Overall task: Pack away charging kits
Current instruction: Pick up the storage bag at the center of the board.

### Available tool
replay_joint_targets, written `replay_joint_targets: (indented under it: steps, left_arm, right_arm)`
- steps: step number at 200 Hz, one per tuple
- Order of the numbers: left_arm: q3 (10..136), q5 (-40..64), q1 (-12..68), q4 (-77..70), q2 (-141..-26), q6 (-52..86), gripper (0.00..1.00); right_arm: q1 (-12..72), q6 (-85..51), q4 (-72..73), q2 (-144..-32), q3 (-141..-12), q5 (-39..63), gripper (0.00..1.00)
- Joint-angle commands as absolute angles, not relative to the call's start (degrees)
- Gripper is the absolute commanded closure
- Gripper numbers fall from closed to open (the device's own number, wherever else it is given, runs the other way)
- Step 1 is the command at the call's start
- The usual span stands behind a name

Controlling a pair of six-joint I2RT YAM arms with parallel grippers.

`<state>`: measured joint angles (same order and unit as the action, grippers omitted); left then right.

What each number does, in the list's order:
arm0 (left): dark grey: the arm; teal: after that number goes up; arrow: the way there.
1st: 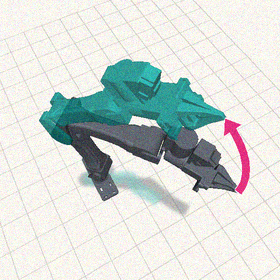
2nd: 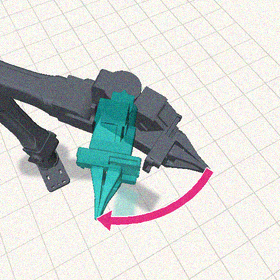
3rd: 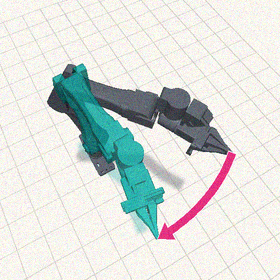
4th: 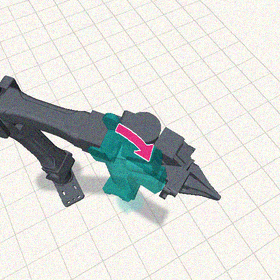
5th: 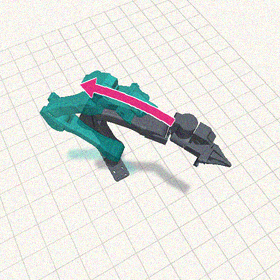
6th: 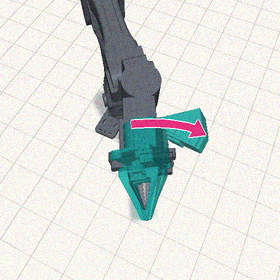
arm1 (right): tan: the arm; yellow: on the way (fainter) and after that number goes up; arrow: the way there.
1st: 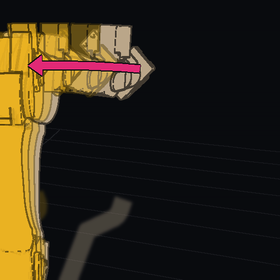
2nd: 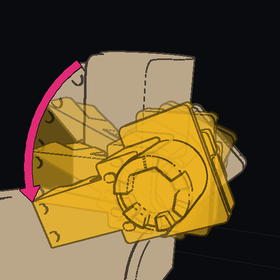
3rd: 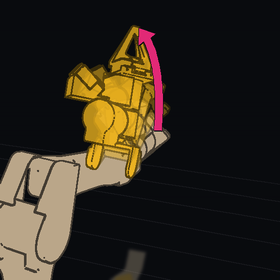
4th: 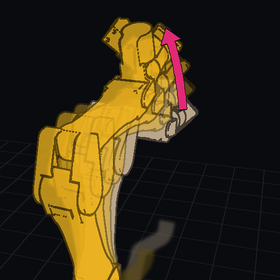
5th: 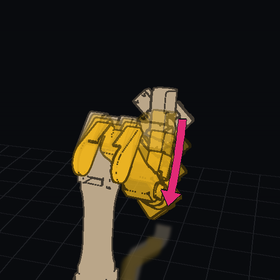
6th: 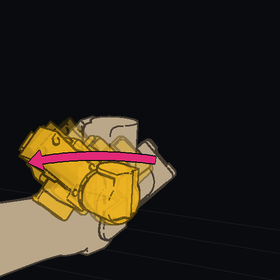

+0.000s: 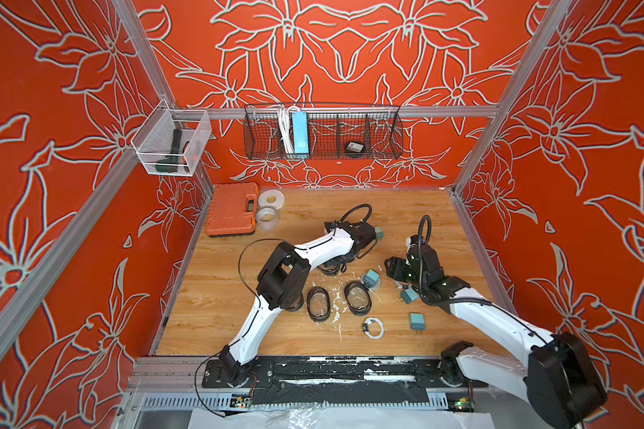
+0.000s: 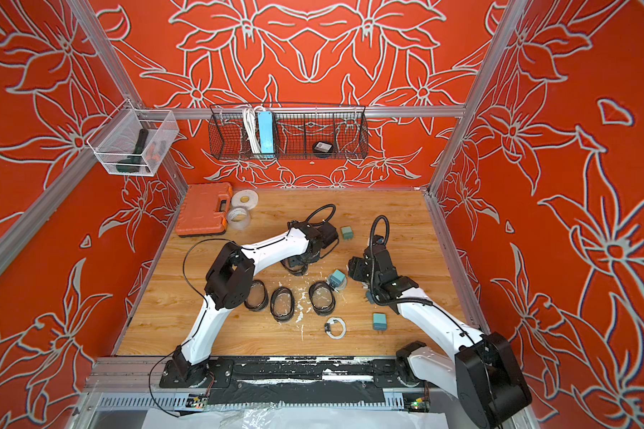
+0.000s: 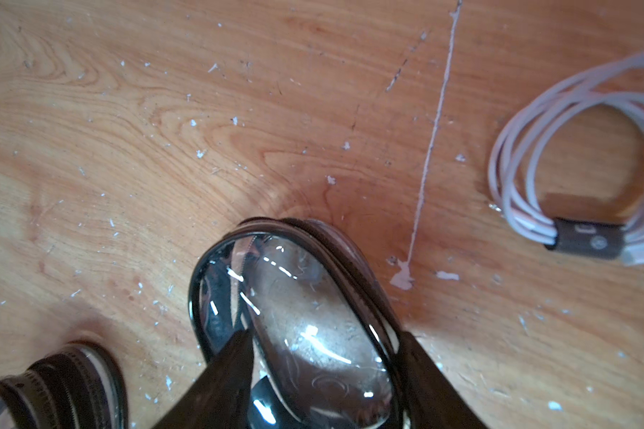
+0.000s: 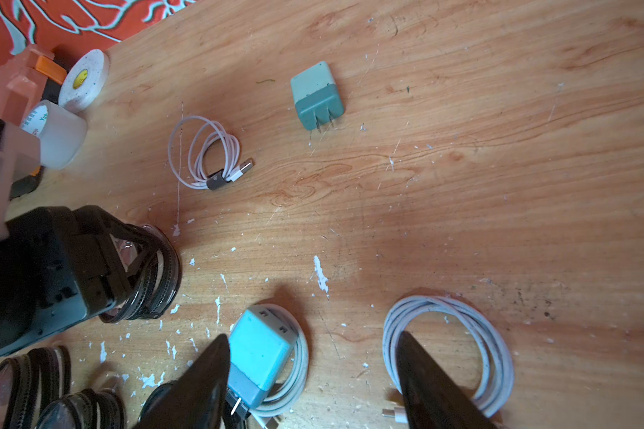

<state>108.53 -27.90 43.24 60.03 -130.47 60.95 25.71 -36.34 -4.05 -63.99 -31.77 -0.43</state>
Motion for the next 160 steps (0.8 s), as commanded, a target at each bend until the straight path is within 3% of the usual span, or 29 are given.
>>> replay_joint_targets:
  steps: [1, 36, 69, 124, 160]
  left_arm:
    - [109.39, -29.95, 43.59, 62.49, -130.46, 61.93, 0.46]
    - [108.48, -29.92, 43.9, 61.87, -129.05, 61.3, 0.79]
    - [104.71, -29.4, 44.3, 58.56, -125.26, 59.39, 1.0]
    - [95.85, -31.77, 47.33, 50.04, -115.89, 51.95, 1.0]
    - [76.99, -27.13, 48.52, 26.79, -101.75, 39.76, 1.0]
  right_arm:
    - [25.75, -36.62, -3.68, -64.18, -31.16, 0.27, 0.3]
    - [25.75, -36.93, -3.36, -63.9, -30.76, 0.2, 0.29]
    - [25.71, -37.59, -2.78, -64.32, -30.55, 0.52, 0.3]
    - [25.75, -38.71, -1.94, -64.08, -30.02, 1.16, 0.32]
    - [25.74, -38.74, -1.08, -64.27, -30.06, 1.45, 0.32]
